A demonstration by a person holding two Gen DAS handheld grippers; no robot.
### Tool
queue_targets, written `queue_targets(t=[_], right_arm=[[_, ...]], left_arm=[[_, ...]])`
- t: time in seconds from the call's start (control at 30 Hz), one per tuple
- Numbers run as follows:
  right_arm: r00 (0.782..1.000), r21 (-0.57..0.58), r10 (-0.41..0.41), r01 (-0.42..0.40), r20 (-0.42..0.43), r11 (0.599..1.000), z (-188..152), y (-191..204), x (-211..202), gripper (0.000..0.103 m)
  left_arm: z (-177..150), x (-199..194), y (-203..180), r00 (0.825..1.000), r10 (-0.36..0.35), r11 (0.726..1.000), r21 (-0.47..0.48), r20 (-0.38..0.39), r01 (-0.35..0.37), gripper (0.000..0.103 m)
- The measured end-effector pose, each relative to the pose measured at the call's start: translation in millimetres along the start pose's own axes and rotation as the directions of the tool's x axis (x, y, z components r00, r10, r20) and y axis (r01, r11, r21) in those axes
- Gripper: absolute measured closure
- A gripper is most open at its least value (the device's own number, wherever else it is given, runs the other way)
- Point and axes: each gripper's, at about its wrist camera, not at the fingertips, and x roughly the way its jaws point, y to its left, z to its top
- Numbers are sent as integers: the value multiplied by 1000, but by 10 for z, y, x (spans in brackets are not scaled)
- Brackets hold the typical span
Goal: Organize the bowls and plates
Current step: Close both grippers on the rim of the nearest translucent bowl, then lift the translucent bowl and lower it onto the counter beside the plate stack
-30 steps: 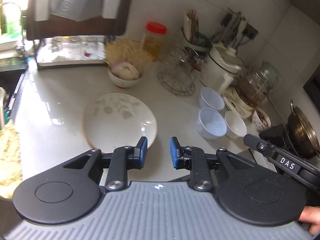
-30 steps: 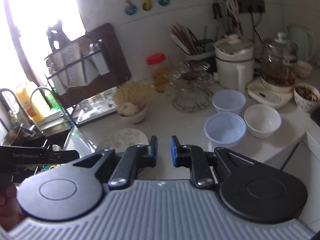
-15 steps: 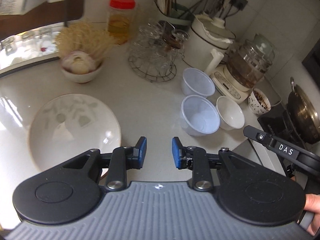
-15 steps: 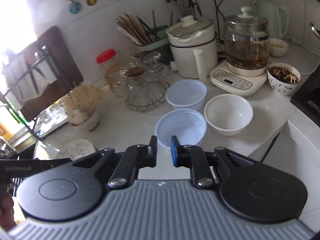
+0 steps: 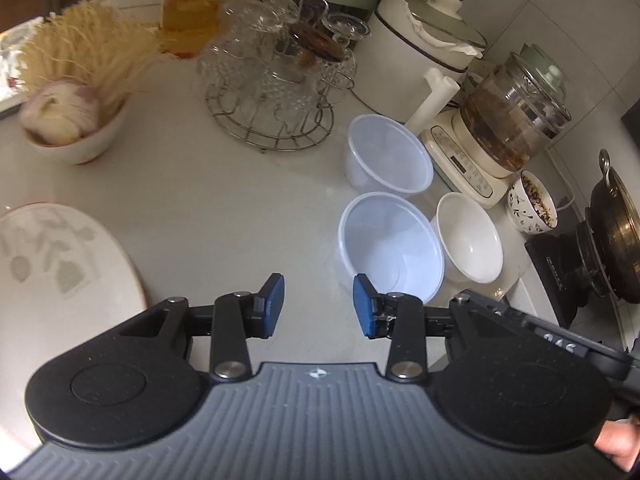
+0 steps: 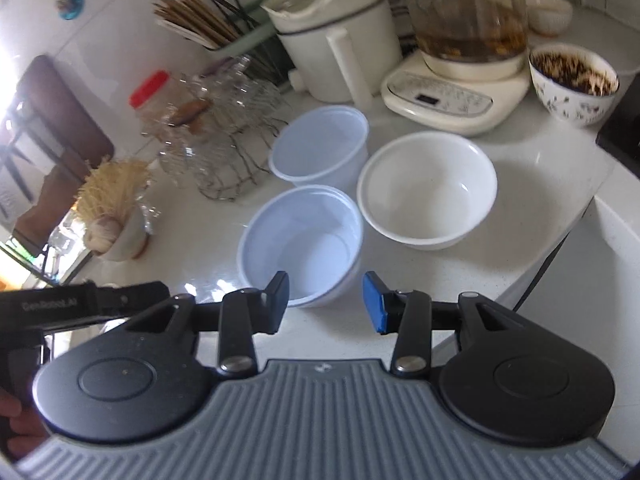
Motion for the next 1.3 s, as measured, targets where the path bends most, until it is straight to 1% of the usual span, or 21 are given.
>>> queue_targets(t=[0.07, 0.27, 0.4, 0.43, 0.57, 0.6, 0.63, 0.67, 0.7, 0.77, 0.83, 0.9, 1.0, 1.13, 1.3], right_arm=[[1000, 29, 12, -11, -11, 1000, 16, -44, 100, 59], [1000, 62, 13, -13, 1, 998, 66, -76, 329, 59], [1000, 85, 10, -7, -26, 996, 103, -137, 458, 60], [1000, 91, 8, -5, -30, 996, 109, -157, 466, 60], [999, 98, 14, -10, -38, 995, 130, -213, 497, 61], [999, 102, 18, -14, -41, 995, 135, -223, 515, 62], [999, 108, 22, -16, -46, 994, 144, -234, 543, 66], [998, 112, 24, -18, -52, 994, 151, -238, 565, 70], [998, 113, 27, -20, -58, 993, 162, -242, 591, 73], [997, 105, 29, -22, -69, 994, 180, -231, 611, 87], [997, 98, 35, -28, -69, 995, 188, -230, 598, 88], [996, 90, 36, -29, -76, 995, 195, -234, 603, 91], [996, 81, 48, -42, -76, 996, 206, -232, 582, 91], [993, 69, 72, -66, -90, 995, 232, -188, 544, 91], [988, 10, 109, -109, -110, 994, 252, -29, 503, 91]], left_arm=[[47, 127, -1, 1000, -8, 1000, -7, -23, 8, 60], [178, 450, 6, 997, -49, 998, -34, -66, 47, 60], [244, 644, 10, 993, -76, 996, -49, -91, 72, 62], [258, 683, 6, 992, -77, 996, -51, -98, 73, 64], [282, 799, -11, 988, -94, 994, -58, -124, 87, 79], [287, 825, -21, 987, -91, 995, -54, -129, 85, 84], [293, 847, -22, 987, -93, 995, -54, -133, 87, 86], [299, 858, -19, 986, -100, 994, -56, -134, 93, 91], [304, 866, -16, 985, -106, 994, -55, -136, 99, 92], [312, 869, -17, 985, -103, 994, -47, -141, 98, 93], [327, 854, -11, 984, -113, 993, -48, -140, 107, 94], [327, 836, -13, 984, -115, 993, -43, -136, 110, 94], [317, 790, 1, 983, -126, 991, -59, -131, 119, 95], [294, 631, 1, 987, -116, 992, -68, -113, 109, 95], [227, 412, 78, 993, -88, 992, -100, -84, 80, 95]])
